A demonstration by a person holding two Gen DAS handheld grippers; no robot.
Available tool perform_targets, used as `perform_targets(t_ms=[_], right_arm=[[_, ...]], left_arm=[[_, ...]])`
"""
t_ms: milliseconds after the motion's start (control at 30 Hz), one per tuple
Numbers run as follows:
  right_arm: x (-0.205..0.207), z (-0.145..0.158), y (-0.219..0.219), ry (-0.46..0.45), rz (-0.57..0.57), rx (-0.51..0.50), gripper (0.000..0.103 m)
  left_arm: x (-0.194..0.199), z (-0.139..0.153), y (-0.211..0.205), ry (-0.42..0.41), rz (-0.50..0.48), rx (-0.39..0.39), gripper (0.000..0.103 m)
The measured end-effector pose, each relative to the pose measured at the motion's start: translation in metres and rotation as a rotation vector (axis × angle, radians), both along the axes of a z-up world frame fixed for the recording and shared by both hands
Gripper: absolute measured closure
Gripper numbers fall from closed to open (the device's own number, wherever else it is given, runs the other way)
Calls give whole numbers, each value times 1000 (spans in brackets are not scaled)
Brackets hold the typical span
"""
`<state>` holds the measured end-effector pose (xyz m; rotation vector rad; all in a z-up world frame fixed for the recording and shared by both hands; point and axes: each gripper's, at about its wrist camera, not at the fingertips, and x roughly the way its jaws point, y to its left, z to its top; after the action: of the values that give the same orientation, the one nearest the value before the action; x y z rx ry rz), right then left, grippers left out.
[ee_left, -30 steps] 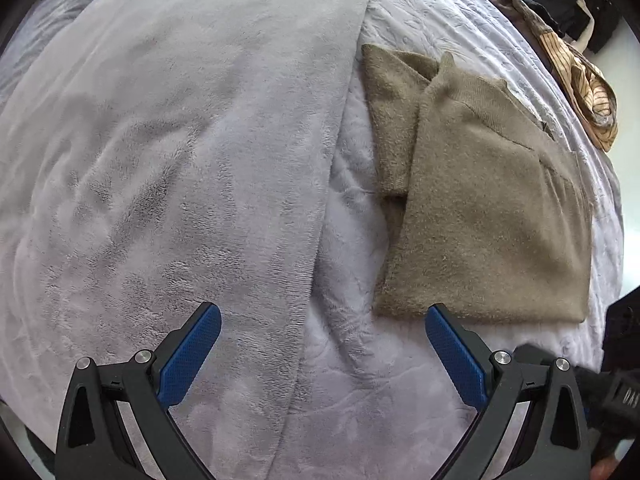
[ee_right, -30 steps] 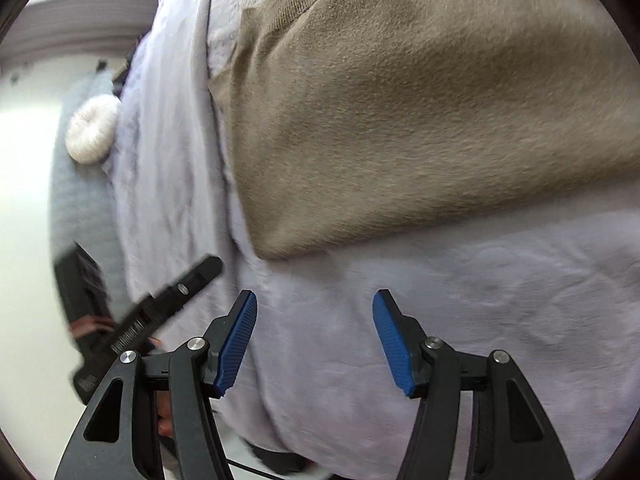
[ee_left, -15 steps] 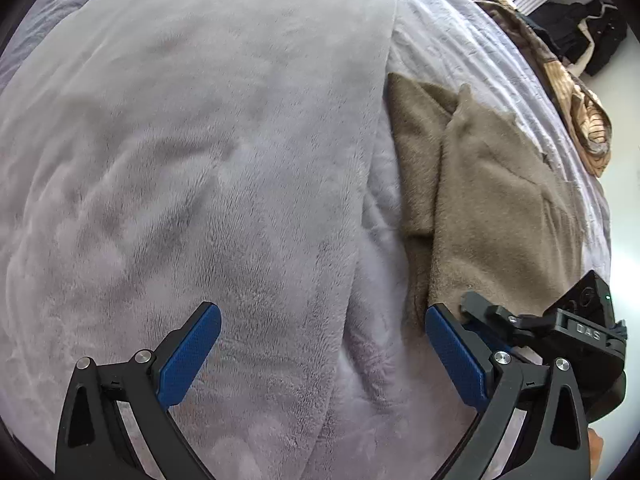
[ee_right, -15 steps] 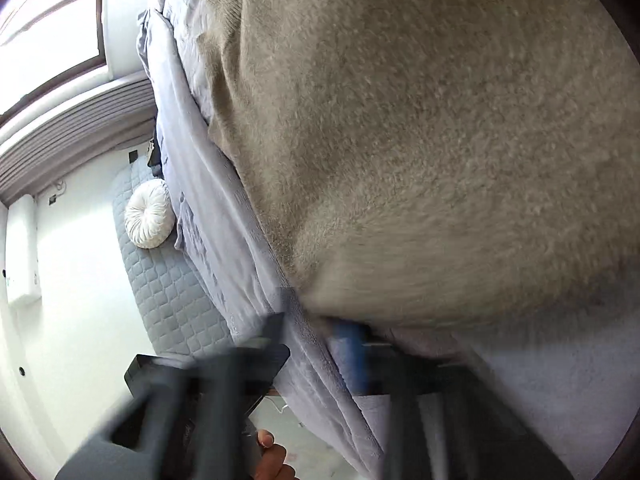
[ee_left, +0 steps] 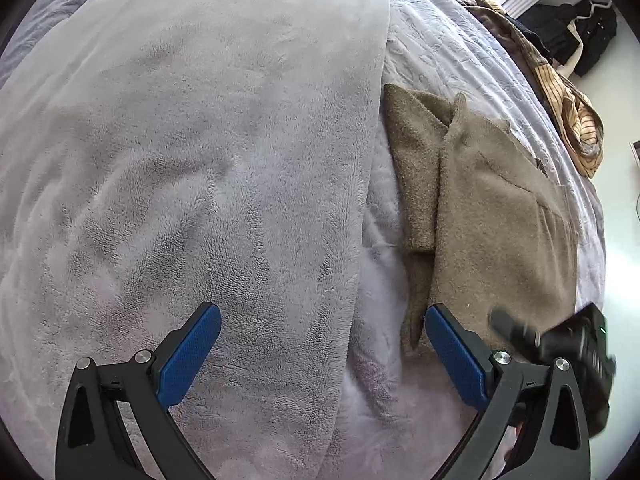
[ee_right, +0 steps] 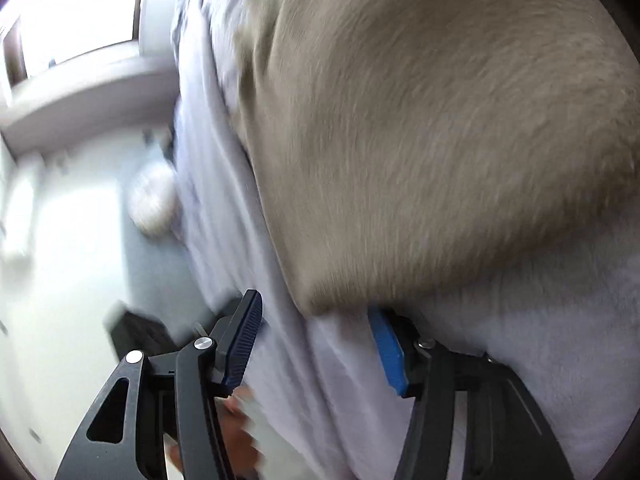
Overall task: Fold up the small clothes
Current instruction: 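Grasp the folded sweater edge with the right tool and lift it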
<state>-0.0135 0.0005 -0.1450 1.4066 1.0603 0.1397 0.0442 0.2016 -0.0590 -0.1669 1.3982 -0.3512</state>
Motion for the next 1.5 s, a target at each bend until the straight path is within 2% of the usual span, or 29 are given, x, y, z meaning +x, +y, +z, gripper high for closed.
perform_targets(t_ms=[67, 133, 233, 300, 333, 400, 433, 467, 500, 567, 633, 700, 800, 867, 933, 1167, 1267, 1333, 1367, 1500], right_arm=[[8, -13, -3, 2, -77, 86, 46], [17, -18, 0, 13, -88, 143, 95], [20, 3, -1, -91, -50, 208, 95], [21, 6, 5, -89, -12, 171, 95], [22, 2, 8, -51, 30, 118, 95], [27, -20, 22, 89, 132, -2, 95], [26, -33, 26, 142, 152, -17, 94], [24, -38, 28, 142, 135, -1, 94], [24, -36, 28, 138, 128, 0, 89], [24, -31, 30, 136, 140, -11, 72], [25, -22, 34, 118, 141, 0, 49], [24, -13, 35, 90, 131, 2, 45], [14, -18, 26, 73, 63, 12, 45], [15, -27, 17, 89, -14, 95, 45], [13, -33, 10, 91, -46, 141, 48], [14, -34, 6, 72, -54, 191, 50], [-13, -39, -16, 77, -58, 216, 67], [-18, -40, -21, 66, -60, 232, 90], [-18, -38, -23, 54, -55, 234, 93], [-27, -31, -34, 11, -51, 248, 94]], left_arm=[[2, 2, -1, -1, -3, -13, 1], [3, 6, -2, -13, -13, -21, 1], [4, 9, -6, -42, -38, -27, 1], [4, 1, -9, -27, -45, -28, 1], [5, -3, -10, -11, -41, -25, 1], [6, -11, -11, 24, -25, -37, 1], [6, -11, -12, 29, -22, -45, 1], [5, -10, -12, 26, -25, -47, 1], [5, -9, -13, 21, -31, -48, 1], [5, -9, -14, 25, -45, -44, 1], [7, -8, -14, 29, -54, -52, 1], [9, -5, -17, 23, -56, -72, 1], [15, -4, -24, 34, -55, -107, 1], [17, -4, -29, 47, -69, -120, 1], [18, -3, -35, 49, -90, -130, 1], [21, -6, -46, 84, -95, -172, 1], [23, -7, -46, 93, -87, -178, 1], [23, -7, -47, 92, -92, -174, 1], [24, -8, -48, 92, -95, -171, 1], [26, -9, -48, 105, -99, -168, 1]])
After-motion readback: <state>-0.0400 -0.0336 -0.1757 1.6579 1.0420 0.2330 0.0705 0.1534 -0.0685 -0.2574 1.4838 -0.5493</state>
